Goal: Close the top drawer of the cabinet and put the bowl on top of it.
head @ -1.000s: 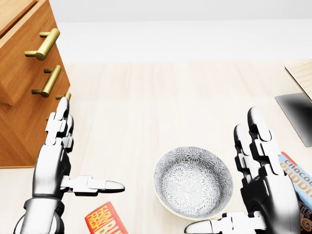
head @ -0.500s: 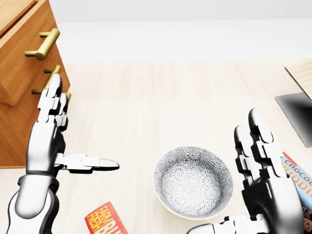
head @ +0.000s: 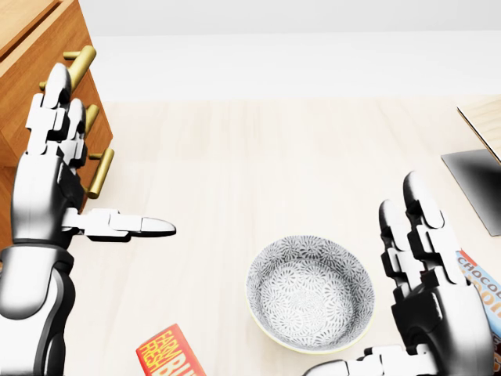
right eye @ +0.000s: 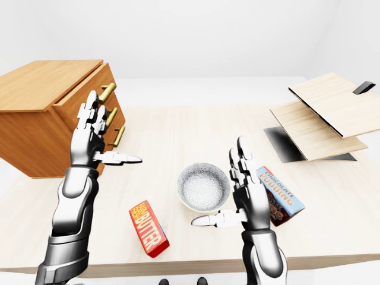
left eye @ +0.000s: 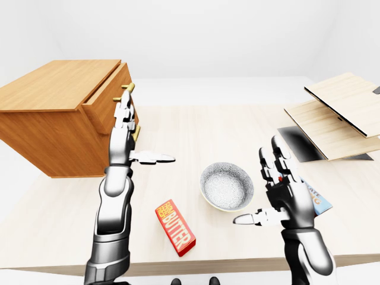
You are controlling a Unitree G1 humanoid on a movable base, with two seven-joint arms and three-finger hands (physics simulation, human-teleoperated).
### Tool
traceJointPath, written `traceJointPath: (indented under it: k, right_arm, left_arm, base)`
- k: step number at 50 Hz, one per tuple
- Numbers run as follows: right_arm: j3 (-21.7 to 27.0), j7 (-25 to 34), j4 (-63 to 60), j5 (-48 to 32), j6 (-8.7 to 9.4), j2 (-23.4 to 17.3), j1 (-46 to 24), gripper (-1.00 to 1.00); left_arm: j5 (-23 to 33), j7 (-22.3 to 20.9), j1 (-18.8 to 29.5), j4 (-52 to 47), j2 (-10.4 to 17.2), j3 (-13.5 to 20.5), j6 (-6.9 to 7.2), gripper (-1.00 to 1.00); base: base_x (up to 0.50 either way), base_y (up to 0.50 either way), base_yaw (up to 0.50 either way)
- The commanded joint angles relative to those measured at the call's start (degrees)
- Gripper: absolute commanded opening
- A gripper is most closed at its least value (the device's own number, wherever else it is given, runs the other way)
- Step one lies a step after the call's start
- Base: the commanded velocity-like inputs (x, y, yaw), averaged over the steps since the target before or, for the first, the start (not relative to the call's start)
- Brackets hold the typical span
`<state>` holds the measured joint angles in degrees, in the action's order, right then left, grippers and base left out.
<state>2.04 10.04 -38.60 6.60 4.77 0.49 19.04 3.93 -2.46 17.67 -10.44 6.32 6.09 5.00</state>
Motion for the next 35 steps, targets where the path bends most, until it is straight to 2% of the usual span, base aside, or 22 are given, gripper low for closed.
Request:
traceJointPath:
  k: [1,8,16,21,35]
  right_arm:
    - [0.24,0.42,-1.43,0.28,0.23,0.24,0.86,1.00]
    - [0.28,0.56,-1.79,0.48,0.23,0.31,1.10,1.00]
    - [0.17,0.54,-1.81,0.46,0.16,0.34,1.24,1.00]
    - [0.31,0.84,-1.23,0.64,-0.76,0.41,1.69,1.00]
    - [0.33,0.92,-0.05,0.83,-1.83,0.44,1.77,1.00]
  left_arm:
    - [-1.62,0.06,3.60,3.75,1.83,1.50,0.00,1.00]
    - [-2.63,0.21,5.57,8.49,3.01,2.15,0.00,1.00]
    - [-3.98,-0.72,6.07,9.46,3.50,2.11,0.00,1.00]
    - [-5.21,-1.80,6.24,9.92,3.89,2.55,0.00,1.00]
    - [-7.96,-2.54,5.78,9.20,4.61,3.56,0.00,1.00]
  base:
    - [0.00,0.00,0.00]
    - [0.00,0.00,0.00]
    - [0.00,0.00,0.00]
    - [0.00,0.00,0.00]
    - [0.00,0.00,0.00]
